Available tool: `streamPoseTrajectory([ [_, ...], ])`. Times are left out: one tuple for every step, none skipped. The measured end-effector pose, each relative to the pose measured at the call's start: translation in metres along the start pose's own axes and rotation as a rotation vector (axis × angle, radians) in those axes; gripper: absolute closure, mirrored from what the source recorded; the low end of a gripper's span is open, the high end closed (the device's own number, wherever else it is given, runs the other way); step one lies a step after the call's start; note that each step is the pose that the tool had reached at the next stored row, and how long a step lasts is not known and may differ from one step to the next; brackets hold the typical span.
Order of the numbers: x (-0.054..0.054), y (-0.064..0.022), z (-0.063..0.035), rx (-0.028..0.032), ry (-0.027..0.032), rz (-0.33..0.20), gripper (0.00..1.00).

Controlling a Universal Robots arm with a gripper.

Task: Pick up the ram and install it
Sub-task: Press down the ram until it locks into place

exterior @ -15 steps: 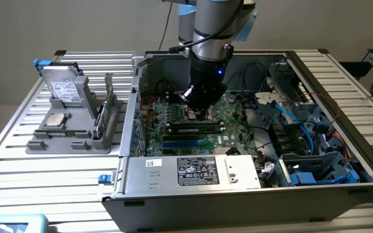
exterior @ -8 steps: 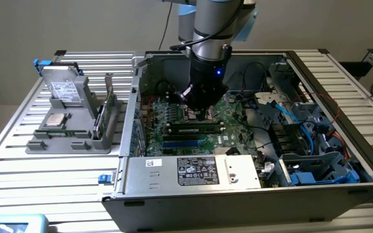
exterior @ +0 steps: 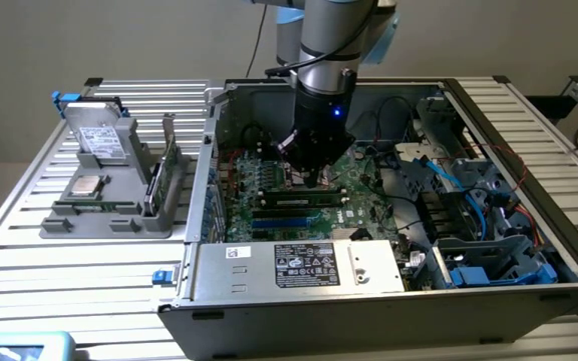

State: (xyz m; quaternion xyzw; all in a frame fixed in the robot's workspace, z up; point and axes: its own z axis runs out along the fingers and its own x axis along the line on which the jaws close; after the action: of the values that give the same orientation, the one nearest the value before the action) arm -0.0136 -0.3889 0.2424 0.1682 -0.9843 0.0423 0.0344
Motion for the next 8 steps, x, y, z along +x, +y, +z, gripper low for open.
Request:
streamPoseTrajectory([
  [0.0000, 0.0000, 0.0000, 0.0022, 0.0009, 0.009, 0.89],
  [0.0001, 0.0000, 0.0000, 0.0039, 0.0013, 0.018, 0.89],
  [0.0001, 0.0000, 0.0000, 0.0052, 0.0014, 0.027, 0.89],
  [0.0001, 0.0000, -0.0001, 0.0065, 0.0012, 0.037, 0.89],
  [0.0001, 0.0000, -0.0001, 0.0070, 0.0001, 0.046, 0.89],
  [0.0001, 0.0000, 0.0000, 0.0073, -0.0008, 0.056, 0.89],
  [0.0000, 0.0000, 0.0000, 0.0076, -0.0019, 0.066, 0.89],
  [0.0000, 0.0000, 0.0000, 0.0079, -0.0027, 0.075, 0.89],
])
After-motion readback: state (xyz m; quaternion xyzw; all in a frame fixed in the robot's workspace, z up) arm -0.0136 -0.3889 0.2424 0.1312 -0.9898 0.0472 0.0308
